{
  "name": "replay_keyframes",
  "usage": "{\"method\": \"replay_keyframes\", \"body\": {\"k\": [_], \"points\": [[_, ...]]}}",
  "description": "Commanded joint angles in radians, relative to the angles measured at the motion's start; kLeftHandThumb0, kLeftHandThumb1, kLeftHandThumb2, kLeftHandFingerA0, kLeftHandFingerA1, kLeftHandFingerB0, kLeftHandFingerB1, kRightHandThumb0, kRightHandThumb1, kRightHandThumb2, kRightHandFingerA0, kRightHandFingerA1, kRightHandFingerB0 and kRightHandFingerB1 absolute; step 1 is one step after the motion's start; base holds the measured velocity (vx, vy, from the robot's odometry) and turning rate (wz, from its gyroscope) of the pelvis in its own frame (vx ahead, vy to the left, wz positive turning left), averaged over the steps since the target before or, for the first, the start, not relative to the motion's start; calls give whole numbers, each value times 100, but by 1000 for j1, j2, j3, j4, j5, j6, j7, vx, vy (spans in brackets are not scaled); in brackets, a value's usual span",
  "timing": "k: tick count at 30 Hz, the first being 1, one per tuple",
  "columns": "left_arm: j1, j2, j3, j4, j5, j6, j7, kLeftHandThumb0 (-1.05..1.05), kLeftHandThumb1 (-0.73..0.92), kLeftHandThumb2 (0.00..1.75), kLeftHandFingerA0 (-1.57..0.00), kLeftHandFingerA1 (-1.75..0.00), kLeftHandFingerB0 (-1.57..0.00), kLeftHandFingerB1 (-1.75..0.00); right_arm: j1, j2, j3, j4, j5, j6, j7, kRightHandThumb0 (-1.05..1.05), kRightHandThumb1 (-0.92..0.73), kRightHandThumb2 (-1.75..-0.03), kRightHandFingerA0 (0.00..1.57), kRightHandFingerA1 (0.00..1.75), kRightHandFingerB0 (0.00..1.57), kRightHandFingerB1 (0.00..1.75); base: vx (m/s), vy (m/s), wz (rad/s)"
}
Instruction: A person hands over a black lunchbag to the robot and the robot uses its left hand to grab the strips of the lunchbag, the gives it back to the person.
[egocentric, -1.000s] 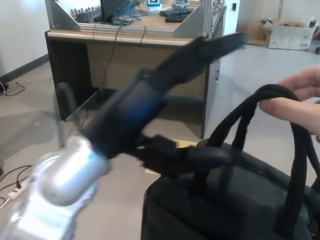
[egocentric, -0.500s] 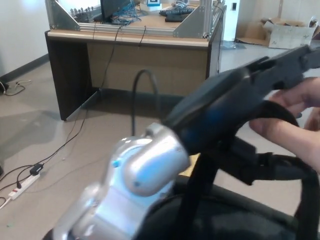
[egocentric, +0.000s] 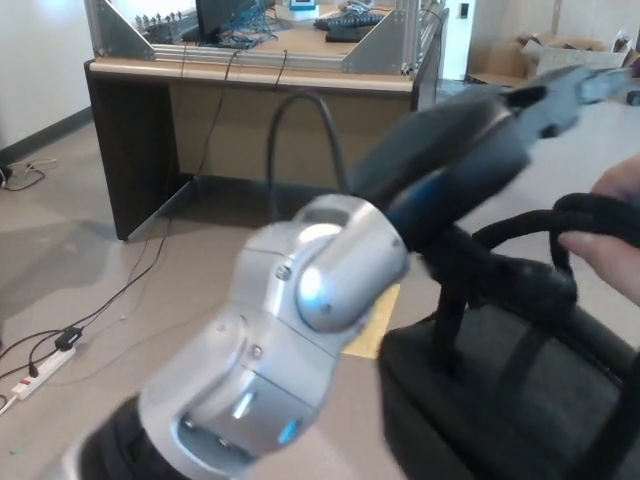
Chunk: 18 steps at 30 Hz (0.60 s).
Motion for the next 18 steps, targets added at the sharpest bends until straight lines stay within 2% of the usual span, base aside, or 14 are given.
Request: {"method": "replay_keyframes", "body": {"k": [1,3,4,5,7,8,13,18], "points": [[-54,82,-8,3,69,54,-141,-42,47,57,-6,-31,-1,-18,-12,-19,6,9,-11,-17,-1,-64,-62,-59,48,44,27,31,0,0,0],[-60,92,-15,12,78,45,-149,-43,46,57,-6,-32,-2,-16,-12,-17,9,10,-13,-18,-5,-64,-62,-59,47,45,27,31,0,0,0],[-54,84,-19,28,89,28,-127,-43,44,63,-7,-38,-3,-17,-13,-18,11,13,-16,-16,-10,-63,-62,-59,49,45,27,31,0,0,0],[-51,77,-23,31,96,29,-119,-38,48,54,-13,-34,-3,-25,-10,-18,12,13,-17,-16,-11,-62,-62,-59,49,45,27,31,0,0,0],[-34,19,-34,62,116,43,-66,-38,47,57,-14,-35,-6,-21,-5,-15,11,6,-9,-9,0,-61,-59,-59,47,45,26,31,0,0,0],[-25,-10,-35,84,121,34,-37,-27,41,91,-1,-49,0,-49,-5,-13,8,5,-4,-13,4,-60,-59,-58,48,45,26,31,0,0,0],[35,-119,-47,152,156,-29,87,-28,38,90,-1,-49,0,-49,7,-10,12,-1,-10,-20,-6,-61,-59,-59,49,45,27,31,0,0,0],[87,-216,-53,191,166,-44,135,-30,37,90,0,-48,0,-48,-8,-18,11,-2,-6,-17,2,-62,-62,-59,49,45,28,31,0,0,0]]}}
